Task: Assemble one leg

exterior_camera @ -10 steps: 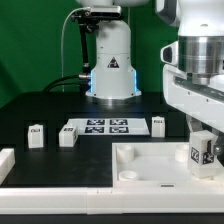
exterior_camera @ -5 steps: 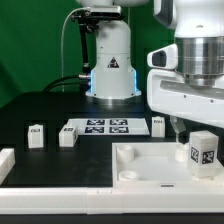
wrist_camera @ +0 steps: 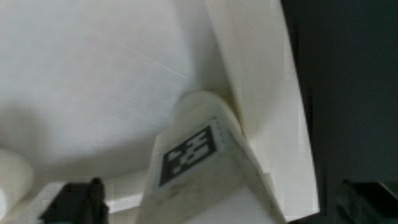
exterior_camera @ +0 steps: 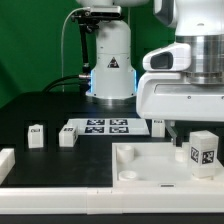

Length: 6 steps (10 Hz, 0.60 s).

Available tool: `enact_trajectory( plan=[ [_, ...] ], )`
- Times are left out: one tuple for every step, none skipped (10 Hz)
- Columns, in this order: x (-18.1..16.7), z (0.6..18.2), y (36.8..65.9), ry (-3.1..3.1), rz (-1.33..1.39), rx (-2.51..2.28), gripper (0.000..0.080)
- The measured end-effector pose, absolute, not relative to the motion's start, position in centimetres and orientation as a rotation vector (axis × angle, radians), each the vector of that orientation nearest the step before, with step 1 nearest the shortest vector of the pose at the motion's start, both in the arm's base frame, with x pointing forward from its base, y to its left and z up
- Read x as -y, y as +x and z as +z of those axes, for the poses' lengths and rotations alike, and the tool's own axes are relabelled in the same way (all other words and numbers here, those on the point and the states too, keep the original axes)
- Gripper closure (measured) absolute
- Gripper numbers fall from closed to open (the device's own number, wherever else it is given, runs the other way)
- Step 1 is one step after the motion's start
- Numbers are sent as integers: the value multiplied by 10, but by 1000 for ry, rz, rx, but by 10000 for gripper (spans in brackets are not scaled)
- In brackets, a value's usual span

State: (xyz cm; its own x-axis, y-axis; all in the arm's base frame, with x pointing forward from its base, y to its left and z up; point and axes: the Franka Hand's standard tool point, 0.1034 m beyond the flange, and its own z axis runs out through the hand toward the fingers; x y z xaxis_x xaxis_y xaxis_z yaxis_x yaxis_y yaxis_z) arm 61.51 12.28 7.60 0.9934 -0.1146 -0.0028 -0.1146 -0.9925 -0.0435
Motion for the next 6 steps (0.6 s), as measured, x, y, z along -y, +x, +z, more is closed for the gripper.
enact_trajectory(
  plan=[
    [-123, 77, 615, -3099, 1, -10, 151],
    [-123, 76, 615, -3095, -2, 158, 151],
    [-123, 76, 615, -3091, -6, 274, 151],
    [-122, 76, 616, -3080, -10, 436, 151],
    [-121, 76, 616, -3080, -10, 435, 151],
    [-121, 76, 616, -3081, -10, 431, 275]
  ],
)
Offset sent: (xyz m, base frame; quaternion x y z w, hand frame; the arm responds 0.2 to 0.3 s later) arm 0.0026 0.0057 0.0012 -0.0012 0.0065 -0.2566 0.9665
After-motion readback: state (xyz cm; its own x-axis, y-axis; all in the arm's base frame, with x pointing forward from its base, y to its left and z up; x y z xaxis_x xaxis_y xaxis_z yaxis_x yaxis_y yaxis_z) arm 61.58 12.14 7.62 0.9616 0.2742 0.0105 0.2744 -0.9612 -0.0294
